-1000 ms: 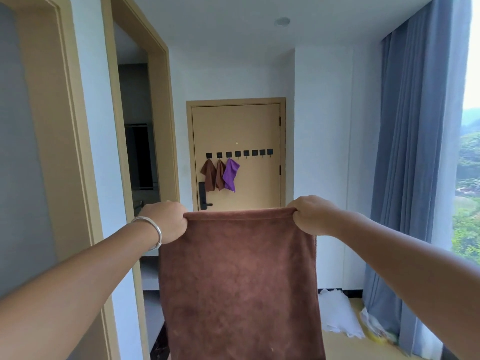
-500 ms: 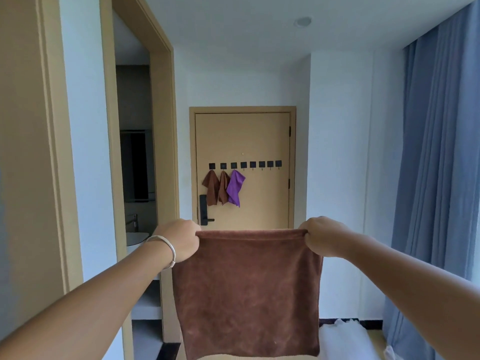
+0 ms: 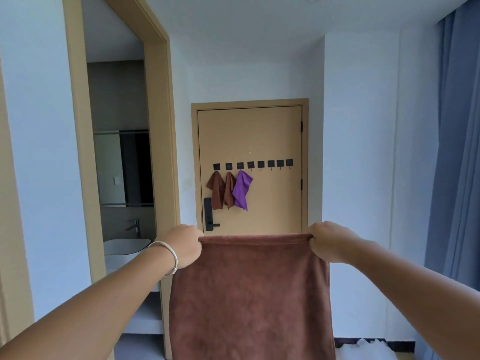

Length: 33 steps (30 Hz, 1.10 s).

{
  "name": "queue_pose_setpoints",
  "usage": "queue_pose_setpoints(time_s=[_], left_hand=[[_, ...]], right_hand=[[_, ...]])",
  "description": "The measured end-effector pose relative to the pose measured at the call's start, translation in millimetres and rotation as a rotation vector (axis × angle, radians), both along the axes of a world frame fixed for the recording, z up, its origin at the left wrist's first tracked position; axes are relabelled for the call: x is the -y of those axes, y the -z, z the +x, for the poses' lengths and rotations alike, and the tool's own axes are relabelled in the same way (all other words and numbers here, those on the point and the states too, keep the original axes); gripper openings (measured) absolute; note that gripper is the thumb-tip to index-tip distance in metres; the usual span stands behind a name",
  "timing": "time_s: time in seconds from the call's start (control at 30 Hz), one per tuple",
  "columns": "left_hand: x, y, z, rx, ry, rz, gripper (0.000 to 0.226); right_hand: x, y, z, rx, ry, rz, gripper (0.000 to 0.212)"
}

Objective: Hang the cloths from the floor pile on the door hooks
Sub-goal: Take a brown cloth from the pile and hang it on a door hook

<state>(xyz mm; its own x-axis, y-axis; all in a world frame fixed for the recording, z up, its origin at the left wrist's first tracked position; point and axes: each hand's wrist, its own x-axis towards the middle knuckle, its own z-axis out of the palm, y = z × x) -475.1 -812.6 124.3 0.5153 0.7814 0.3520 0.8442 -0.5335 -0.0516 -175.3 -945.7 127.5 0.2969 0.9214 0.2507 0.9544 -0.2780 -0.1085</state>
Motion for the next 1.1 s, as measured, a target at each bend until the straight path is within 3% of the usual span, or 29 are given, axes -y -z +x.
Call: queue_pose_setpoints(time_s=[0.43, 0.83, 1.1], left_hand=[[-111.3, -12.7, 150.5, -0.004, 0.015, 0.016, 0.026], [-209.3, -2.1, 224.2, -0.047, 0.020, 0.032, 0.023], [-327.9, 5.6, 257.5, -0.018, 0.045, 0.055, 0.022]], right_hand=[[-110.2, -16.4, 155.5, -0.025, -0.031, 0.049, 0.034], [-199.4, -5.9, 225.7, -0.049, -0.028, 0.016, 0.037], [-314.6, -6.9, 252.6, -0.029, 0.025, -0.006, 0.035]])
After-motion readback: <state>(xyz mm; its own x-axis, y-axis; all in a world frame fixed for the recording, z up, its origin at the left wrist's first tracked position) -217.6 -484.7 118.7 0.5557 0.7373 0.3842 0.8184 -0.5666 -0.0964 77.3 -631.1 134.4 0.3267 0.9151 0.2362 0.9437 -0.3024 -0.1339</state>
